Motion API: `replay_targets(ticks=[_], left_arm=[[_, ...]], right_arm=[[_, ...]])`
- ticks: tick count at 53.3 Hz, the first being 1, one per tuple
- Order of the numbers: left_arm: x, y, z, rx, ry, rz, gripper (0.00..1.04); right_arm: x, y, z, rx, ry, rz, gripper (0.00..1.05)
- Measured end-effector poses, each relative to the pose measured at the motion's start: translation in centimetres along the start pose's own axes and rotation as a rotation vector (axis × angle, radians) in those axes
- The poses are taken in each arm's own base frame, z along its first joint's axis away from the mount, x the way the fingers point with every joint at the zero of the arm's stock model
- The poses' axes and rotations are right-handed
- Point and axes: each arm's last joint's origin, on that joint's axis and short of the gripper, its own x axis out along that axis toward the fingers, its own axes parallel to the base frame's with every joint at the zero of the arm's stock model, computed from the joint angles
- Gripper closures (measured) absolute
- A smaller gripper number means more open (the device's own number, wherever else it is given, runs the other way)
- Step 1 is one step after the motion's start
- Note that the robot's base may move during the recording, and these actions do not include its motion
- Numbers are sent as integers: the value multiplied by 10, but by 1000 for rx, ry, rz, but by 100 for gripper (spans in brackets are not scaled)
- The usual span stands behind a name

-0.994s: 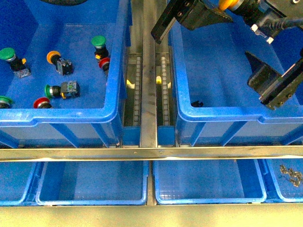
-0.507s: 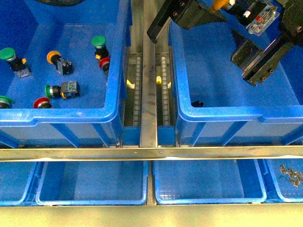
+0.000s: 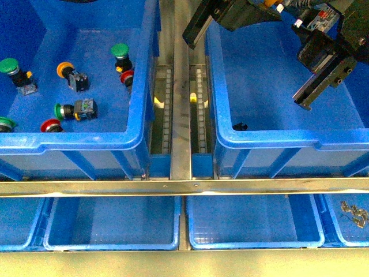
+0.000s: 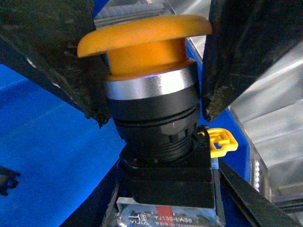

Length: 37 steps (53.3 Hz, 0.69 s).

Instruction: Pick red and yellow buttons and place in box

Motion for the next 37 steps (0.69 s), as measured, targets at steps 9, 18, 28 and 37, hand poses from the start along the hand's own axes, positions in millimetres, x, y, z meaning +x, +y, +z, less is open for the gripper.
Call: replay_targets(ticks=[9,18,28,37], left_arm=[[0,1,1,-2,-5,4,71],[-2,6,6,35,-52,3,42],[-8,14,10,65,-105,14,15],[-23,19,11,113,-140,36,9]], right_arm=[[-1,1,-1,6,2,4,66],[-4,2,-2,12,7,9,67],[-5,4,-4,15,12,14,67],[-6,3,-6,19,24,13,67]])
